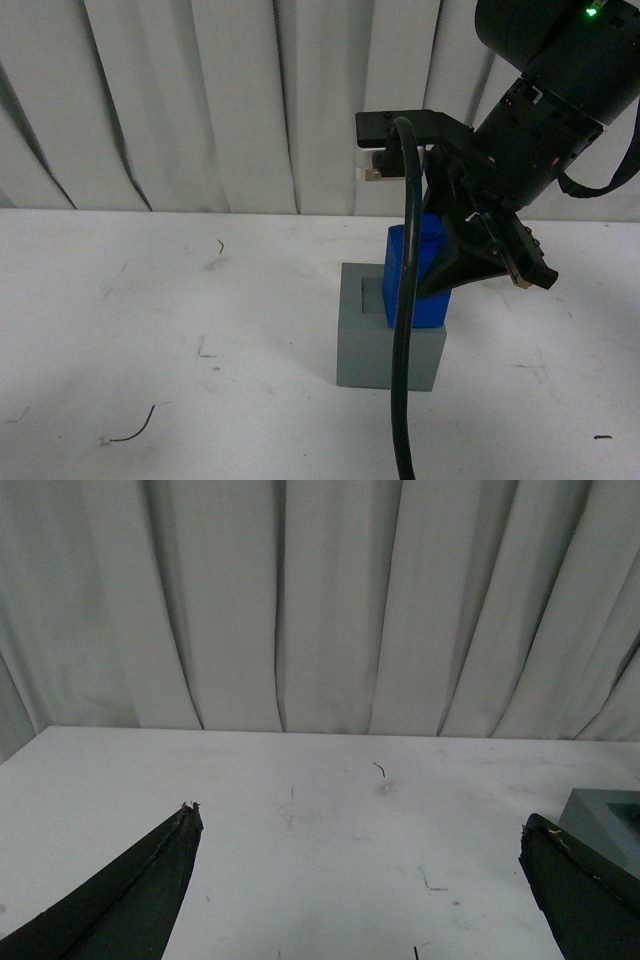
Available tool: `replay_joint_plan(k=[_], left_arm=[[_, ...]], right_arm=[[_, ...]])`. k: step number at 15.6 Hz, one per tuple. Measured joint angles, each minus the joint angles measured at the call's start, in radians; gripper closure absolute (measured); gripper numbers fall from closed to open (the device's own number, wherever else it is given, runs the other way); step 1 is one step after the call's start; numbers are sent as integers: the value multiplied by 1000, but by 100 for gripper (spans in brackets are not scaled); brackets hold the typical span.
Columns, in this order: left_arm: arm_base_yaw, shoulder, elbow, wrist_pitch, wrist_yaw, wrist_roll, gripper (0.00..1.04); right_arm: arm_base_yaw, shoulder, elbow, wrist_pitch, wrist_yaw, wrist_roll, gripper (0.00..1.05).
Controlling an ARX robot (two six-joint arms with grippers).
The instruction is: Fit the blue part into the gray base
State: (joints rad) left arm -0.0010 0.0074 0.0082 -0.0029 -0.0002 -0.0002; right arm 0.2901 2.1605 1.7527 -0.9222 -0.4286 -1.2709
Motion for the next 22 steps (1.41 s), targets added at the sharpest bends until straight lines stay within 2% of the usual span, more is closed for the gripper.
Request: replay_joint_plan(k=[17, 22], left_arm=[[0, 0, 0, 0, 0, 0, 7], [0, 0, 0, 0, 0, 0, 7]], right_arm=[[-2, 36, -13, 123, -50, 67, 58], [8, 62, -4, 112, -40, 74, 58]])
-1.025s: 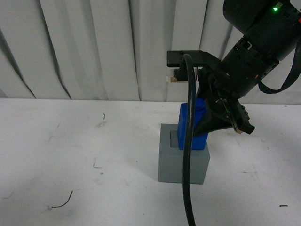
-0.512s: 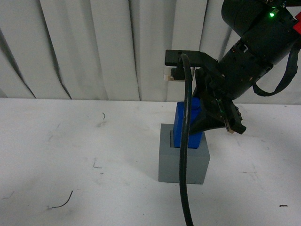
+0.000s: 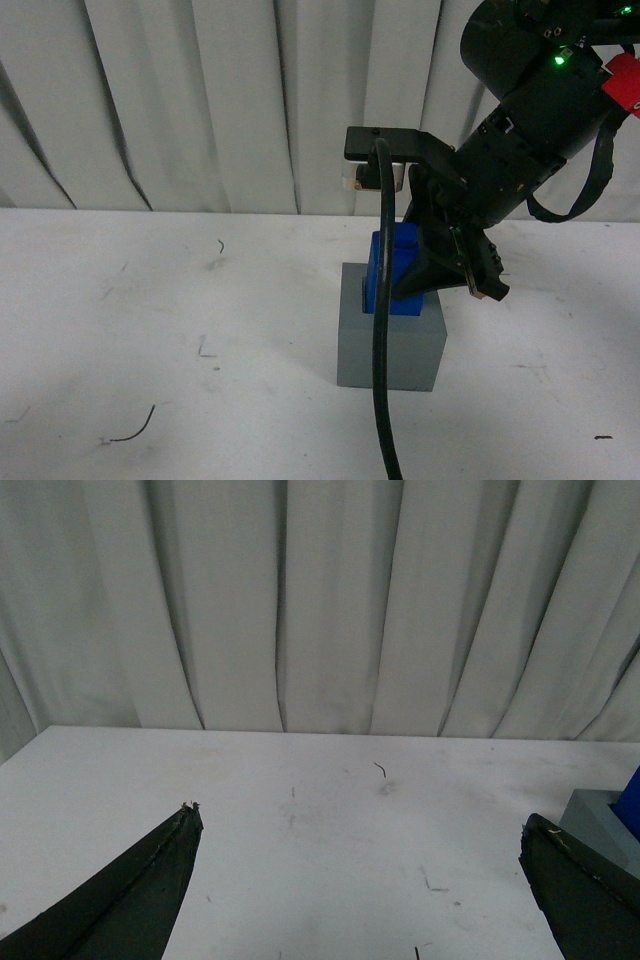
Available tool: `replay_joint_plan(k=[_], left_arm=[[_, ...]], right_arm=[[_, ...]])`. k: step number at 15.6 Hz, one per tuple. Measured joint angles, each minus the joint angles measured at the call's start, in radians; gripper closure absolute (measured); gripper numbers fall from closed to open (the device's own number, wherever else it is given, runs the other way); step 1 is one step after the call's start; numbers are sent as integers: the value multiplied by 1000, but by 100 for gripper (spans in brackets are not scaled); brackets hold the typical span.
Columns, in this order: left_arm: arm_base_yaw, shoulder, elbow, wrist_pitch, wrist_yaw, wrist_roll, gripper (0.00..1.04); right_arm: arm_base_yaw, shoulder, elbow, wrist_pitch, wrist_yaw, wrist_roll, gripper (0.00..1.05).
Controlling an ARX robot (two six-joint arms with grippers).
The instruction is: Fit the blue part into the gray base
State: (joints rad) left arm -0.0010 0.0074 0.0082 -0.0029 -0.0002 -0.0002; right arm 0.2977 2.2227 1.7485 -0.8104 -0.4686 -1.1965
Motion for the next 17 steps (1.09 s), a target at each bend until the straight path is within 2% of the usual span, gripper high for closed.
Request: replay_joint_plan(k=[4, 8, 9, 10, 11, 12, 14, 15, 16, 17], left_arm=[[0, 0, 0, 0, 0, 0, 7], [0, 0, 0, 0, 0, 0, 7], [0, 0, 0, 0, 0, 0, 7], [0, 0, 0, 0, 0, 0, 7], [0, 0, 0, 0, 0, 0, 7], [0, 0, 0, 0, 0, 0, 7], [0, 0, 0, 0, 0, 0, 7], [0, 0, 0, 0, 0, 0, 7], [0, 0, 0, 0, 0, 0, 7], [0, 0, 0, 0, 0, 0, 7]], right_arm=[[3, 0, 0, 0, 7, -2, 57], [3, 0, -11, -5, -13, -4, 11], [3, 0, -13, 7, -26, -1, 4], [2, -6, -23, 14, -32, -1, 8], [1, -35, -64, 71, -52, 21, 6], [-14, -137, -159, 196, -113, 84, 6], [-46, -224, -275, 384, -169, 161, 6], [-64, -256, -330, 478, -185, 204, 6], [-90, -304, -416, 642, -185, 285, 6], [-107, -346, -491, 800, -146, 372, 6]])
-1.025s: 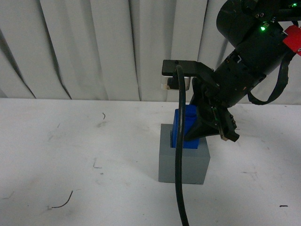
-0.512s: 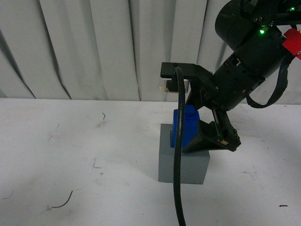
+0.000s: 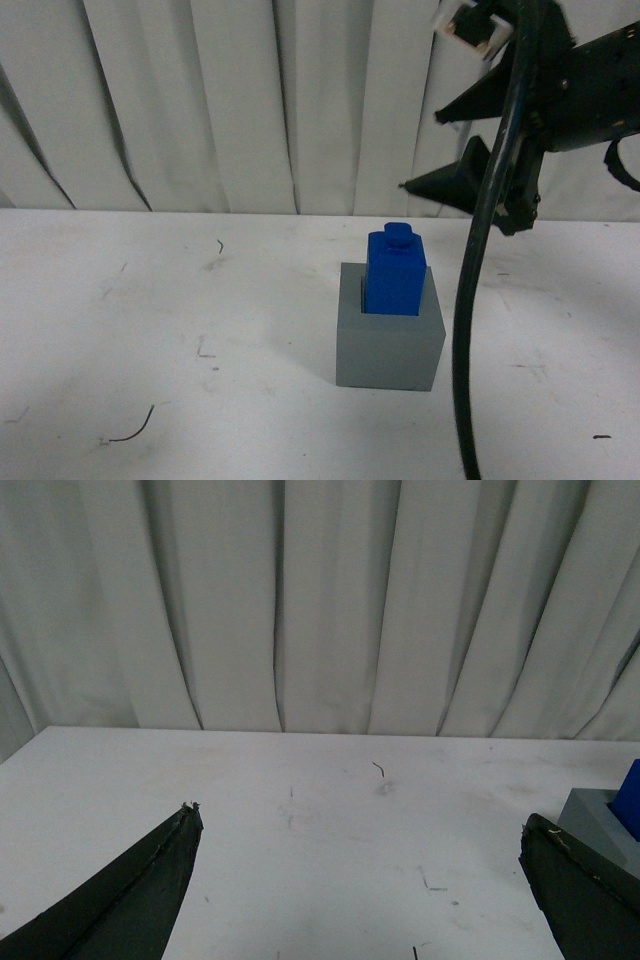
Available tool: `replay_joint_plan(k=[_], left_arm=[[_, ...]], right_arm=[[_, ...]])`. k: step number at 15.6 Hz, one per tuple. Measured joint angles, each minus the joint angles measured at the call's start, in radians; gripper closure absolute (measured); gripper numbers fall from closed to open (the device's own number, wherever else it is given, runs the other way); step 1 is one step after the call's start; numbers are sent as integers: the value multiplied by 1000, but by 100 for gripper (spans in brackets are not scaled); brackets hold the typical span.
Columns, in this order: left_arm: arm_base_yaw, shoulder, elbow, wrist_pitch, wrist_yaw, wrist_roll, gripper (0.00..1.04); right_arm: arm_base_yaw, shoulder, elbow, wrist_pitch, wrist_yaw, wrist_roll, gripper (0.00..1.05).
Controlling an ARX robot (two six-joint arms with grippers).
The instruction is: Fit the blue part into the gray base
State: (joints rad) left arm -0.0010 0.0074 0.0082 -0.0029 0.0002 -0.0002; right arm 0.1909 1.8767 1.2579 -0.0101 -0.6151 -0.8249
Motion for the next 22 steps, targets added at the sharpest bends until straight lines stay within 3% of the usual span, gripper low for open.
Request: replay_joint_plan(k=[2, 4, 8, 12, 16, 18, 21, 22], left_arm=[[0, 0, 0, 0, 0, 0, 7], [0, 0, 0, 0, 0, 0, 7], [0, 0, 0, 0, 0, 0, 7], [0, 0, 0, 0, 0, 0, 7], [0, 0, 0, 0, 0, 0, 7], [0, 0, 0, 0, 0, 0, 7], [0, 0, 0, 0, 0, 0, 7], [0, 0, 0, 0, 0, 0, 7]], right_arm=[[-44, -62, -178, 392, 185, 234, 6], [-98, -97, -334, 650, 339, 448, 6], [-181, -192, -518, 877, 532, 700, 6], [-186, -212, -609, 869, 564, 787, 6], [-217, -212, -622, 948, 573, 740, 6], [-200, -233, -702, 1091, 611, 777, 23], [-190, -370, -836, 1053, 612, 800, 45], [-191, -476, -895, 1003, 612, 806, 58]])
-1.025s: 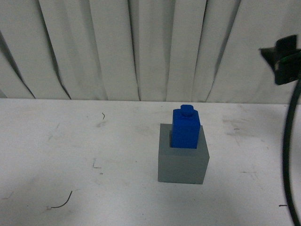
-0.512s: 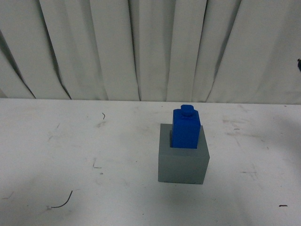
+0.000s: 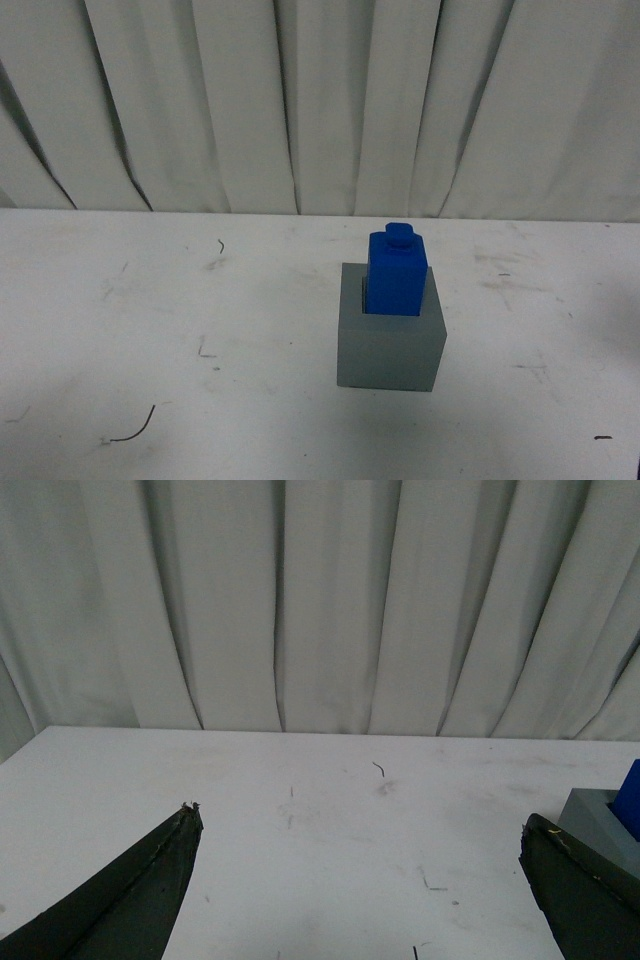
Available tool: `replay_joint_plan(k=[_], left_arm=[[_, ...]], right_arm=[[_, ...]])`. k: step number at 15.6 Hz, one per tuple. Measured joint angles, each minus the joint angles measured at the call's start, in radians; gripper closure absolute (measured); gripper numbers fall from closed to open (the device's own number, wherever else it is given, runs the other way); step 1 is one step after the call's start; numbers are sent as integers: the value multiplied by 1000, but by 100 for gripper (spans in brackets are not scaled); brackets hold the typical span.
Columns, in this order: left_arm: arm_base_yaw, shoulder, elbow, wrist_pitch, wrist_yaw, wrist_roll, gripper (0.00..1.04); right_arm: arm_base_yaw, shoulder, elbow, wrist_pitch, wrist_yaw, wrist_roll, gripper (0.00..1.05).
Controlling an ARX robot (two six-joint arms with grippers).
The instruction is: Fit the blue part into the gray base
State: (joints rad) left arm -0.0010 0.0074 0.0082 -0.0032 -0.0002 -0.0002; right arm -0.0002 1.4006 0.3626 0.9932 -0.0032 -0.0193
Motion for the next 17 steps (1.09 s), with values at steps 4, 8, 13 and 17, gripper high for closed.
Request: replay_joint_plan(k=[4, 8, 13, 17], left_arm=[[0, 0, 0, 0, 0, 0, 7], [0, 0, 0, 0, 0, 0, 7], [0, 0, 0, 0, 0, 0, 7], [0, 0, 0, 0, 0, 0, 7]], right_arm=[[0, -600, -191, -453, 0, 3, 103], [0, -986, -264, -666, 1, 8, 103], [0, -1157, -349, -753, 2, 8, 103], [0, -1214, -349, -805, 2, 9, 103]])
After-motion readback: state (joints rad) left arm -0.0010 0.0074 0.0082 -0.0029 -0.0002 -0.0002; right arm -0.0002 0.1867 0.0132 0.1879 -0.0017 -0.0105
